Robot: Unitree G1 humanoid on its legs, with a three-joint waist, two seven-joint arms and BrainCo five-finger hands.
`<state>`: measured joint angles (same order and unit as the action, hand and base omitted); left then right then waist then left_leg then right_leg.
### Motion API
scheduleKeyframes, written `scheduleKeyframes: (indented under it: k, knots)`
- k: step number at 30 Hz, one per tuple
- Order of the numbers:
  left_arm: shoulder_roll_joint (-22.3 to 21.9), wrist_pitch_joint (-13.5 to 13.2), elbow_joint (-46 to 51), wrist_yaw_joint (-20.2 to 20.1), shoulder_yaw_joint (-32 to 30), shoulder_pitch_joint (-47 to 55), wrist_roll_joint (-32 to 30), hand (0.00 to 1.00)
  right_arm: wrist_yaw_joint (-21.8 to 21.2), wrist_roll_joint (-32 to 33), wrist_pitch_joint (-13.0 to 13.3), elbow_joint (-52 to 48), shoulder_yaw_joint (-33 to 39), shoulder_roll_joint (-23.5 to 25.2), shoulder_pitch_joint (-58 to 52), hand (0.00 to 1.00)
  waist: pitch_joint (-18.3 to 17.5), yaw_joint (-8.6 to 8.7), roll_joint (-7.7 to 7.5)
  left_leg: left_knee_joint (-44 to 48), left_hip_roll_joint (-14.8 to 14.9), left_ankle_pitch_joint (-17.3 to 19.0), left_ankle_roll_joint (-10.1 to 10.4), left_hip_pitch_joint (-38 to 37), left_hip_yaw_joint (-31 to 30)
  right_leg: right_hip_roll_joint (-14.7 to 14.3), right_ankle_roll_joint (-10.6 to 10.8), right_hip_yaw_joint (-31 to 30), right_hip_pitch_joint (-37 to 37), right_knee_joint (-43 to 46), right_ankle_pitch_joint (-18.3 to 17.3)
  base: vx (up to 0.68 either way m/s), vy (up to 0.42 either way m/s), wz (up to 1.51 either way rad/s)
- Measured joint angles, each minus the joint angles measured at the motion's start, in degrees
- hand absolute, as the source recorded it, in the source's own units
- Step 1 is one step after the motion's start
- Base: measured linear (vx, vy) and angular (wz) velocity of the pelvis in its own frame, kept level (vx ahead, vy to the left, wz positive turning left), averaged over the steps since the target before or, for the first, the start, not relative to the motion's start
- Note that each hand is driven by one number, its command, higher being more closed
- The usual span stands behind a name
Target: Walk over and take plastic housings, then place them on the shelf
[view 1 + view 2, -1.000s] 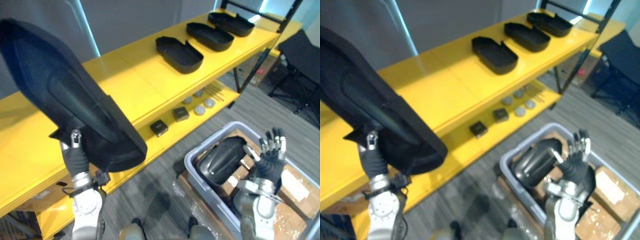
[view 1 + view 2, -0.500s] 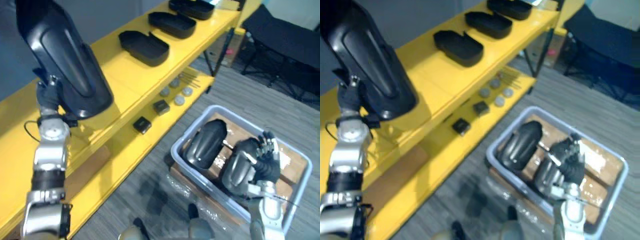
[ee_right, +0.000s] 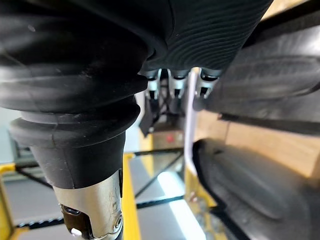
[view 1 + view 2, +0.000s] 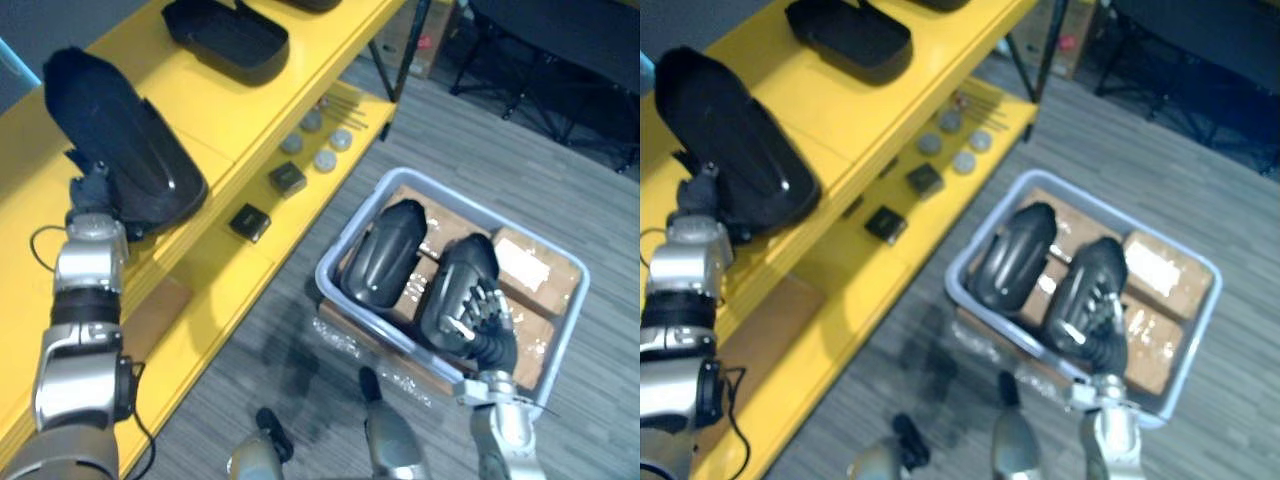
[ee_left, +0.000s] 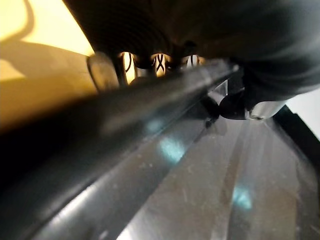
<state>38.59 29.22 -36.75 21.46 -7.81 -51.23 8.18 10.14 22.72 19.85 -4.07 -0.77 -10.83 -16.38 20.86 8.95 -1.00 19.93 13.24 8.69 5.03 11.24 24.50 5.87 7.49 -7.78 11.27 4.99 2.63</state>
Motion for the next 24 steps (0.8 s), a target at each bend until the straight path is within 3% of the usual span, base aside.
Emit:
scheduleKeyframes:
  k: [6, 13, 24]
  knots:
    - [4.0, 2.8, -0.7, 1.0, -0.1, -2.5, 0.5, 1.0, 0.4, 0.5, 0.0, 0.0, 0.0, -0.3, -0.3, 0.0, 1.8, -0.17, -0.19, 1.1, 0.2, 0.0, -0.1, 2.0, -0.3, -0.1, 0.1, -0.1, 2.2, 1.5, 0.0, -0.03, 0.003, 0.0]
    - [4.7, 5.5, -1.1, 3.4, -0.6, -3.9, 0.5, 1.0, 1.4, 1.3, 0.0, 1.1, -1.6, -0.9, -0.3, 0.0, 2.3, -1.33, -0.02, 1.6, 0.1, 0.0, -0.1, 2.9, -0.8, 0.0, 0.2, 0.3, 2.9, 2.4, -0.3, 0.01, 0.007, 0.03]
    - [8.4, 8.9, -3.2, 2.0, -1.0, -3.9, -0.3, 1.0, 2.4, 2.4, 0.0, 2.7, -2.2, -0.9, -1.7, 0.0, 2.4, -2.01, 0.16, 1.6, -0.1, 0.0, -0.1, 3.0, -1.9, 0.0, 0.0, 1.5, 3.3, 4.8, -2.0, 0.01, -0.003, 0.05]
